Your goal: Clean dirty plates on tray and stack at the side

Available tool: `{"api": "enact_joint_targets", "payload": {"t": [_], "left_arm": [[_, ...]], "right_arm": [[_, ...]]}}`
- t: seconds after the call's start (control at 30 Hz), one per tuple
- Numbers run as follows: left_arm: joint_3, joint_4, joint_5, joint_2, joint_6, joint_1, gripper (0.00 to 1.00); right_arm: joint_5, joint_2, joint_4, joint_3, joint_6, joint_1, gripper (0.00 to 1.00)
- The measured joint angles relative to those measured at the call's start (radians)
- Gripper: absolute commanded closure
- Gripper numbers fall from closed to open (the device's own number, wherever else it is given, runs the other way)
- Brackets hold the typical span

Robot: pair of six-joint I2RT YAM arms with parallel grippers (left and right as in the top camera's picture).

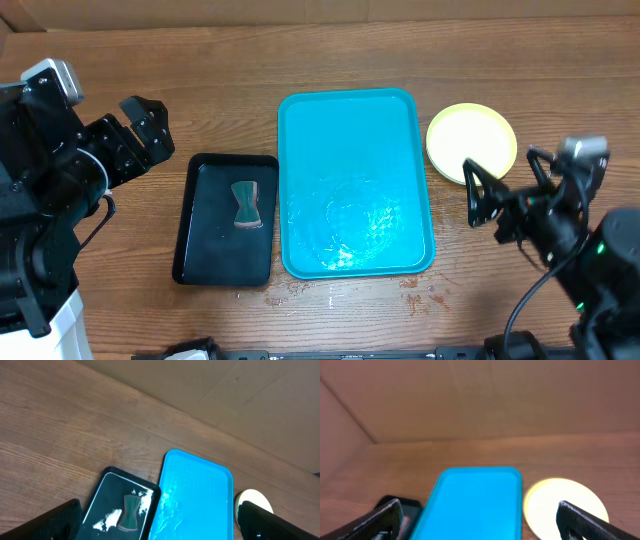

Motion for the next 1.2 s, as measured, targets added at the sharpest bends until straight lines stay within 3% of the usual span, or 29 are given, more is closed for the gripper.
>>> {"api": "enact_joint_targets", "payload": {"t": [0.2,0.53,0.77,1.2], "left_arm": [[0.0,0.0,-0.001,0.0,0.0,0.0,0.0],[0.0,0.0,-0.001,0.0,0.0,0.0,0.0],[0.0,0.0,-0.001,0.0,0.0,0.0,0.0],[0.0,0.0,-0.001,0.0,0.0,0.0,0.0]], "right_arm": [[0.001,-0.237,0.076,-0.373,0.001,-0.069,0.0],[0.0,-0.56,0.425,-0.809,0.0,-0.101,0.0],[0.001,-0.615,0.64,-0.966,0.0,-0.101,0.01],[0.003,-0.615,0.639,-0.98,0.001,-0.1,0.0]]}}
